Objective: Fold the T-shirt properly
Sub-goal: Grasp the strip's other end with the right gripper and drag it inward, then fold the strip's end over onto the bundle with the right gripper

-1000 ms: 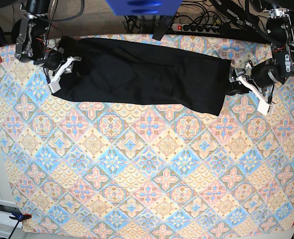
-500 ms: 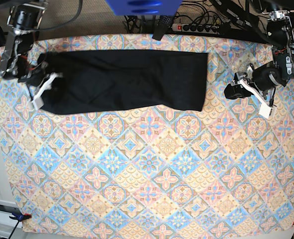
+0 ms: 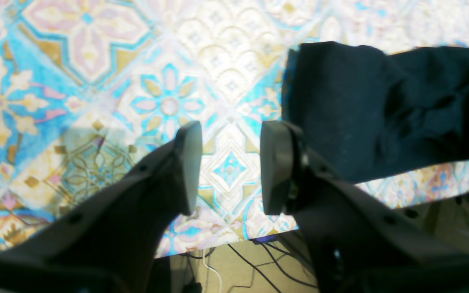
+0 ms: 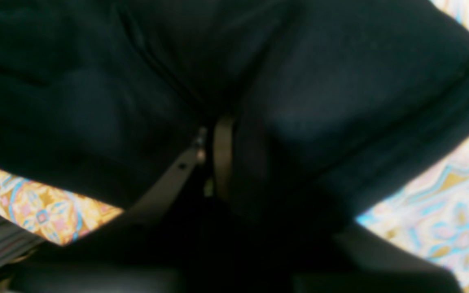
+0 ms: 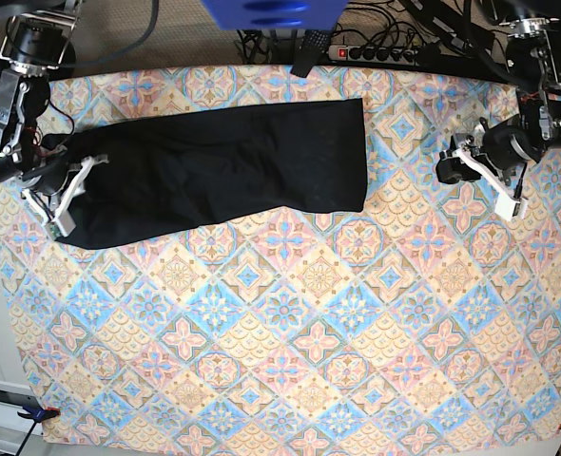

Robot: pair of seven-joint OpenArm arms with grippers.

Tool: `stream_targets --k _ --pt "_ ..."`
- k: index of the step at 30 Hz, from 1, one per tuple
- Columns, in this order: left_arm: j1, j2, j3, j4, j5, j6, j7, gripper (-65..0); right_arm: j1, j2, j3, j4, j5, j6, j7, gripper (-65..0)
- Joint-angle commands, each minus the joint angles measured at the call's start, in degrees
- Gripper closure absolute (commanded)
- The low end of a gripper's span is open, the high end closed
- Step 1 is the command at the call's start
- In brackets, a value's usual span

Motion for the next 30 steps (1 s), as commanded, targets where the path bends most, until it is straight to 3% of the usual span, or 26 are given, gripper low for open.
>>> stream_targets --k 1,8,15,23,30 --pt "-0.3 -0.5 -0.3 0.8 0.5 -0.1 -0.6 -22.2 0.5 0.7 -2.4 2.8 1.5 0.6 0.9 -2.6" --pt "0.1 2.0 0.1 0.8 6.3 -0.1 -0.6 -22.2 0.7 0.0 -17.9 11.5 1.6 0.6 1.1 -2.6" --pt "0.8 3.1 0.0 0.8 7.9 -0.1 -0.6 -22.2 1.0 -6.0 -25.7 13.3 1.3 0.6 0.8 -2.6" --pt "0.8 4.5 0.1 0.8 8.6 -0.1 -0.6 -22.2 8.1 -9.1 -38.2 13.3 1.3 0.6 1.0 -2.7" --pt "0.8 5.6 0.1 0.8 9.9 -0.1 -0.6 -22.2 12.5 -13.2 -43.9 12.5 1.2 0.6 1.0 -2.9"
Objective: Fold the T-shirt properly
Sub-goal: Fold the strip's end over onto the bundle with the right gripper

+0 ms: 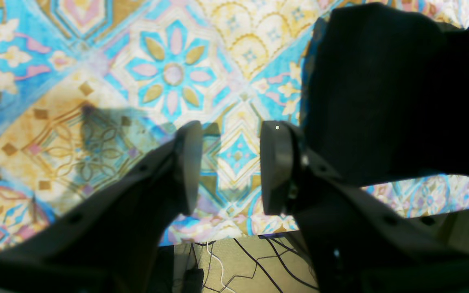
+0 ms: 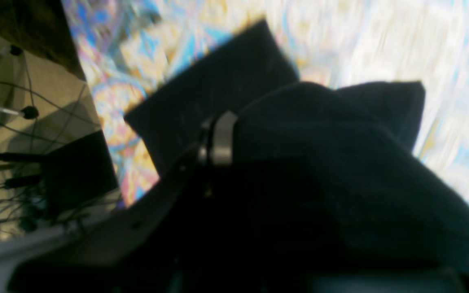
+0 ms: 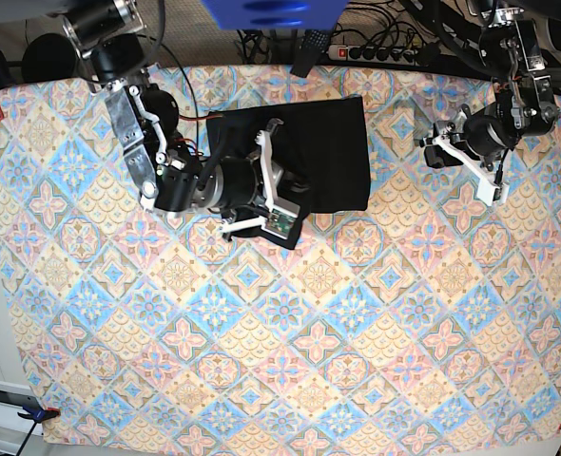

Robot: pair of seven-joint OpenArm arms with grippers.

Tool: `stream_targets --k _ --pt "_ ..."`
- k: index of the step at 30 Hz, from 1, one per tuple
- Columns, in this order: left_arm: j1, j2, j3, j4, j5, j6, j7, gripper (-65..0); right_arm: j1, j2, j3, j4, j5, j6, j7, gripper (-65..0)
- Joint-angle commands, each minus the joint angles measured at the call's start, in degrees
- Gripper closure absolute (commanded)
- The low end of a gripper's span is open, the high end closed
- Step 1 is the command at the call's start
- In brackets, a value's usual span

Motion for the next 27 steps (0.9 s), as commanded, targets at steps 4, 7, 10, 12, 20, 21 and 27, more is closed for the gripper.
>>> stream_targets --k 4,7,10,12,20,21,27 --pt "-0.3 -0.7 -0.3 0.8 0.0 -0.1 -0.6 -22.2 4.3 -2.4 -4.7 -3.0 0.3 0.2 1.5 -9.5" --pt "-0.4 -0.7 -0.3 0.8 0.0 -0.1 -0.6 -22.2 4.9 -2.4 -8.4 -6.5 -4.8 0.2 1.5 -17.8" --pt "-0.4 -0.7 -0.3 0.8 0.0 -0.1 -0.6 -22.2 4.9 -2.4 -11.1 -6.6 -9.2 0.2 1.4 -23.1" --pt "-0.5 -0.7 -0.3 0.8 0.0 -0.1 -0.6 -22.2 4.9 -2.3 -12.6 -6.5 -10.2 0.2 1.3 -24.5" --pt "-0.7 -0.7 -0.3 0.8 -0.1 -0.1 -1.8 -22.2 4.9 -1.9 -6.5 2.3 -9.9 0.2 1.5 -24.6" --pt "-0.7 -0.7 -0.2 0.8 0.0 -0.1 -2.4 -22.2 4.9 -1.9 -5.7 3.0 -9.9 0.2 1.5 -24.6" --pt "-0.5 -0.7 -0.2 0.8 0.0 -0.1 -3.0 -22.2 4.7 -0.4 -0.6 5.1 -10.3 0.2 1.8 -22.8"
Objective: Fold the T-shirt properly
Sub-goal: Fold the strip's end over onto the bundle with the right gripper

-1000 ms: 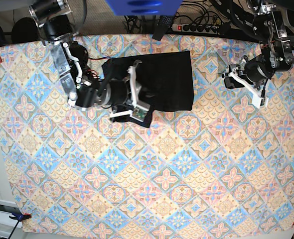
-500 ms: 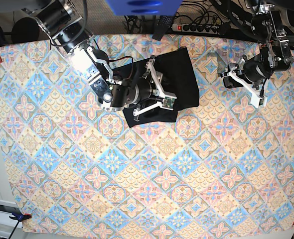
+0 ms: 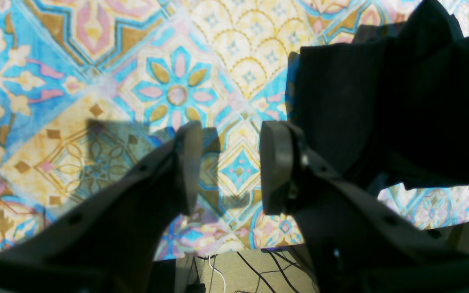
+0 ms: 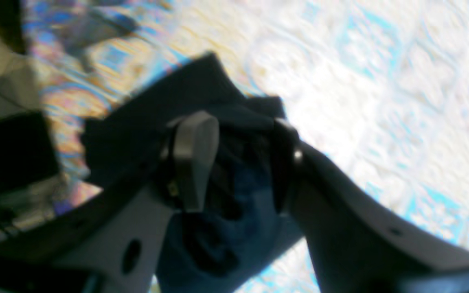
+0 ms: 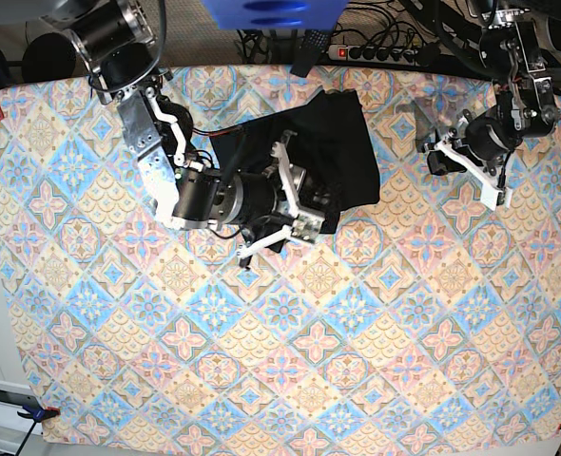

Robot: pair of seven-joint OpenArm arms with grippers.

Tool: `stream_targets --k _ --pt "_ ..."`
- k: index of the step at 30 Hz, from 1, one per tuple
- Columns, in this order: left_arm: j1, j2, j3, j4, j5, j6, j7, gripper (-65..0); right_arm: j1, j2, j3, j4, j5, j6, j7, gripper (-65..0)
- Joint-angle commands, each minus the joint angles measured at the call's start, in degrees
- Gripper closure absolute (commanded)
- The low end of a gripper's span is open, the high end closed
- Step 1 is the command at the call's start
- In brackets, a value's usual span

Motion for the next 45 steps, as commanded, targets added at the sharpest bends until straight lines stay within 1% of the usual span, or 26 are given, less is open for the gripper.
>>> stream_targets --k 1,3,7,12,15,18,22,26,30,32,36,38,39,40,41,43,45 --pt "-0.1 -0.7 -0.3 0.8 -0.5 -0.1 -0.5 -22.2 1.5 1.4 2.1 0.5 -0.6 -0.3 0.9 -22.3" --pt "0.0 -0.7 -0.3 0.8 -0.5 -0.1 -0.7 -22.2 1.5 3.3 3.8 -1.3 -0.7 -0.3 2.6 -21.5" --pt "0.1 -0.9 -0.3 0.8 -0.5 -0.1 -0.7 -22.2 1.5 5.3 4.8 -7.4 -0.9 -0.3 6.2 -20.9" --pt "0.1 -0.8 -0.3 0.8 -0.5 -0.1 -0.7 -22.2 1.5 5.7 4.4 -16.1 -6.3 -0.3 10.4 -18.8" --pt "0.0 -0.8 -0.3 0.8 -0.5 -0.1 -0.7 -22.2 0.9 5.7 3.8 -16.6 -7.4 -0.3 10.2 -17.0" --pt "-0.1 -0.8 -0.3 0.8 -0.5 -0.1 -0.7 -22.2 -1.5 5.7 -0.2 -14.4 -7.4 -0.3 10.2 -16.0" --pt "-0.2 -0.8 -0.3 0.8 -0.5 -0.1 -0.7 -22.2 -2.1 5.7 -9.5 -8.1 -7.4 -0.3 10.1 -16.0" --pt "-0.2 -0.8 -0.3 0.8 -0.5 -0.1 -0.7 -22.2 -1.9 5.7 -18.2 -2.7 -7.4 -0.3 7.5 -16.0" --pt "-0.1 -0.8 -0.3 0.8 -0.5 -0.1 -0.7 -22.2 0.9 5.7 -21.8 -2.5 -7.6 -0.3 7.3 -16.1" --pt "0.0 -0.8 -0.4 0.8 -0.5 -0.1 -0.7 -22.2 2.2 5.6 -20.9 -3.5 -7.6 -0.3 7.5 -16.1" --pt "0.8 -0.9 -0.4 0.8 -0.7 -0.1 -0.6 -22.2 4.0 5.4 -16.0 -6.0 -7.7 -0.3 7.6 -16.1" --pt "1.7 -0.9 -0.3 1.2 -1.0 -0.1 -0.6 -22.2 5.0 5.3 -14.8 -8.1 -7.7 -0.3 7.7 -16.1" --pt "2.0 -0.9 -0.3 1.2 -1.0 -0.1 -0.5 -22.1 5.5 5.0 -14.6 -9.2 -7.7 -0.3 7.8 -16.1" --pt "2.4 -1.0 -0.3 1.3 -1.0 -0.1 -0.5 -22.0 6.1 3.8 -14.6 -9.9 -7.7 -0.3 8.2 -16.1" --pt "2.9 -1.1 -0.3 1.3 -1.0 -0.1 -0.5 -20.9 6.5 2.4 -14.6 -10.6 -7.7 -0.3 8.9 -16.1" --pt "4.5 -1.2 -0.3 2.8 -1.1 -0.1 -0.5 -15.3 7.1 0.2 -14.5 -11.7 -7.8 -0.3 10.2 -16.1" --pt "7.2 -1.2 -0.3 6.1 -1.1 -0.2 -0.5 -8.6 7.1 -0.4 -13.0 -13.3 -7.8 -0.3 11.7 -16.1"
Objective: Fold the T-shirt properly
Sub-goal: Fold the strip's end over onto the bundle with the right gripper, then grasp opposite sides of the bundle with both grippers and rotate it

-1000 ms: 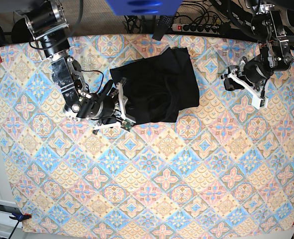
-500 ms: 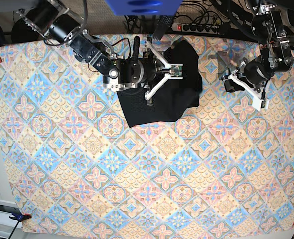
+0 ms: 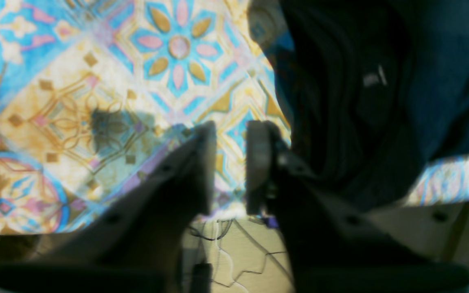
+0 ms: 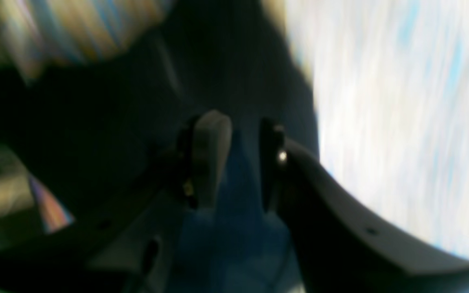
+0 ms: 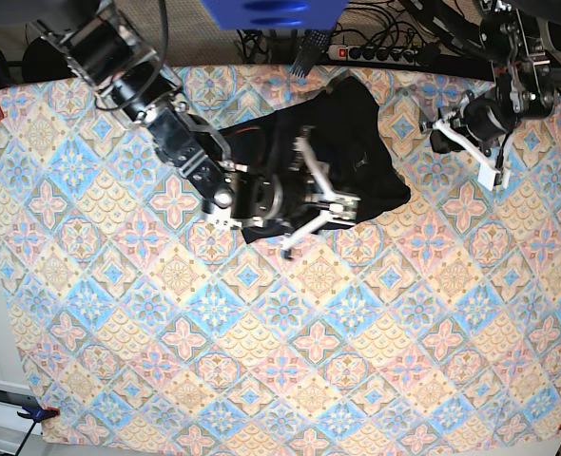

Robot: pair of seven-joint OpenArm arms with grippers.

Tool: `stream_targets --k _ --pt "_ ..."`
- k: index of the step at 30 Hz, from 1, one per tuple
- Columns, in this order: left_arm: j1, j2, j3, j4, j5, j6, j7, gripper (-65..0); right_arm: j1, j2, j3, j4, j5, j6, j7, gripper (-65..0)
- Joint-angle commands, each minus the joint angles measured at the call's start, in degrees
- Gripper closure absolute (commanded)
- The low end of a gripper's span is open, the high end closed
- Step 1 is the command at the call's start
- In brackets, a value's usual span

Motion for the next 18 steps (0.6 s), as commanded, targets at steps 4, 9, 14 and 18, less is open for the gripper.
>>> stream_targets --k 4,9,14,18 --pt "3.4 -0.7 4.1 4.3 -0.7 -0.1 -0.9 0.0 0.9 1.1 7.6 -2.3 -0.8 -0.3 0.3 -16.1" --pt "3.6 -0.2 12.2 4.3 -0.5 0.0 -1.1 0.0 2.0 1.0 14.9 -6.6 -0.8 -0.3 3.1 -15.2" --pt "2.9 3.2 14.1 4.3 -0.1 0.0 -1.1 0.0 5.2 1.0 15.3 -11.4 -0.8 -0.3 3.4 -6.9" --pt "1.9 5.0 18.0 2.7 1.1 0.1 -1.1 0.0 7.7 1.0 15.3 -15.3 -0.9 -0.3 3.5 -5.1"
